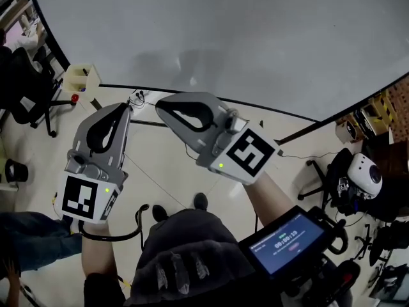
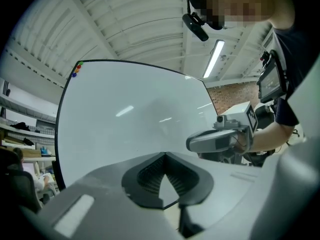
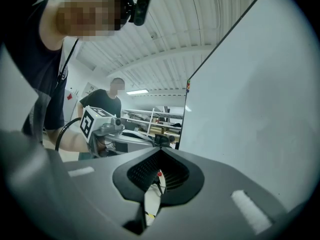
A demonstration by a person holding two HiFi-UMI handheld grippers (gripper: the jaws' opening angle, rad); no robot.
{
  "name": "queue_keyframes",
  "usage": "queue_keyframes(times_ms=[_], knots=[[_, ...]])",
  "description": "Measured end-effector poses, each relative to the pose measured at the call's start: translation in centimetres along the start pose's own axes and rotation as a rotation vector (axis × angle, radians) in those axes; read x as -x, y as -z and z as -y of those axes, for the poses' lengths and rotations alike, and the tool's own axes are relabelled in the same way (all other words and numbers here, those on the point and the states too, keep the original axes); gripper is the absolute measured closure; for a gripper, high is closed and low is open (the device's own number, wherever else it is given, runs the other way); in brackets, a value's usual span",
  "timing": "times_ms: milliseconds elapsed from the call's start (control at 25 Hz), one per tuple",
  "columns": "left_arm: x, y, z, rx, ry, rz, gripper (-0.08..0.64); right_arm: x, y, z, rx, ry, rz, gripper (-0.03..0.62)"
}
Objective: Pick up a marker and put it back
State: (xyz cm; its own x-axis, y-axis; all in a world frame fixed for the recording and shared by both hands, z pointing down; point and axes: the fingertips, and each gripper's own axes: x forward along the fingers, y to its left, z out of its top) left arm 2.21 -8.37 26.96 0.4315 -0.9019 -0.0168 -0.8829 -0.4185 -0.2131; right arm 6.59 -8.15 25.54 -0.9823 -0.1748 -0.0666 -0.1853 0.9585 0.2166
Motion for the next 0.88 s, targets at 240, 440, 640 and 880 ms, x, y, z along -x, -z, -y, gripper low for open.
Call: queue_keyframes(times_ms=[240,440,640,880], knots=[[-0.3,-1.2,1.0,-0.030,-0.009,-0.006,0.554,1.2,-1.3,0.4,0.019,-0.001,0.023,0.591],[0.4,-1.6,1.1,-0.022,-0.016,-0.006,0.554,1.0,-1.2,-0.3,0.017,-0.008,0.014,0.591],[0.9,-1.9,1.4,-0.008,-0.013,0.003,0.554,1.0,-1.2,-0.7,0.021,-0.011,0.007,0.591],[1.3,-1.7,1.8,-0.015,0.011,0.000,0.554,1.3,-1.1,-1.1,0.030,0.007,-0.015,0.591]])
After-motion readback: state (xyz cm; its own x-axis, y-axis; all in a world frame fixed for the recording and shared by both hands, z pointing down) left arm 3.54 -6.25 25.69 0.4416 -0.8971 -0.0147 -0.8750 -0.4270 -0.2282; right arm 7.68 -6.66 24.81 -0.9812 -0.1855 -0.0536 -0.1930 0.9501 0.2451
